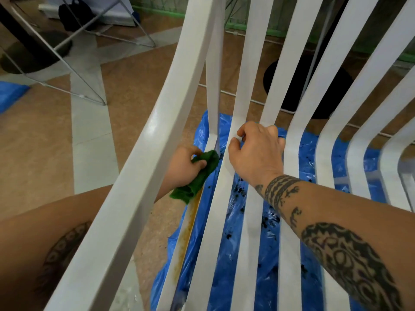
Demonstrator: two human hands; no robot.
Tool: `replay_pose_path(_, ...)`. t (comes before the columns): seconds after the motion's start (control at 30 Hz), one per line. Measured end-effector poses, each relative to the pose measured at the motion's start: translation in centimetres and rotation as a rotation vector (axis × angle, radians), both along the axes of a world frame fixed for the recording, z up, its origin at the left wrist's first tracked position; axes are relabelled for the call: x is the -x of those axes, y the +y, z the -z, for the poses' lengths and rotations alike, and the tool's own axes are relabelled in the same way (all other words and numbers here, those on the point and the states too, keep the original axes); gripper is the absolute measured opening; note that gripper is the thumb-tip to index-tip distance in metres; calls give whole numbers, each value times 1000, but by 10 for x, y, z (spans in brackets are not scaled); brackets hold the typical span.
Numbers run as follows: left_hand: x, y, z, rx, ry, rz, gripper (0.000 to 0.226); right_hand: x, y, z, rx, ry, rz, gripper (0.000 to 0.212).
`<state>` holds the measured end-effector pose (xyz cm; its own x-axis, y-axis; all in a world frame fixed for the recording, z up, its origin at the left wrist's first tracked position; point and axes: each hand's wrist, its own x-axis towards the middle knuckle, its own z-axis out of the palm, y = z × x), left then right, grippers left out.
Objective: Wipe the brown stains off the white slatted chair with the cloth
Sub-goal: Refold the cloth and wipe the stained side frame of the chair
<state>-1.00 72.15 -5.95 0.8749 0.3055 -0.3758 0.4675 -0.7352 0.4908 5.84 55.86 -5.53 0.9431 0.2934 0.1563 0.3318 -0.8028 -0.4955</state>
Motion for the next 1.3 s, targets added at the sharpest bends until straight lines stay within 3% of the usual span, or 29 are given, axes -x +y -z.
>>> replay_pose_path(0.17,13,-8,22,-3,80,-66,42,0,1,1,-3,-7,2,11)
replay_pose_path(0.33,30,-6,21,215,201,-207,43,2,0,-3,-4,56,5,19)
replay_pose_path(0.43,53,-11,11,291,282,-232,36,0,-1,-16,50,187,-13,27)
replay_pose_path(0.53,69,-14,6,231,351,-187,34,7,1,-40,33,369,-33,50)
replay_pose_path(0.7,58,-17,-4,144,252,-182,38,79,-13,-33,174,320,-128,62)
replay_pose_path(0.87,39,-16,6,66,233,-116,47,97,-16,-15,126,245,-72,64)
replay_pose_path(1.13,80,-13,21,283,279,-259,32,97,-15,-16,65,268,-54,62)
replay_pose_path(1.3,94,-20,15,275,293,-288,29,99,-17,-17,48,285,-53,64)
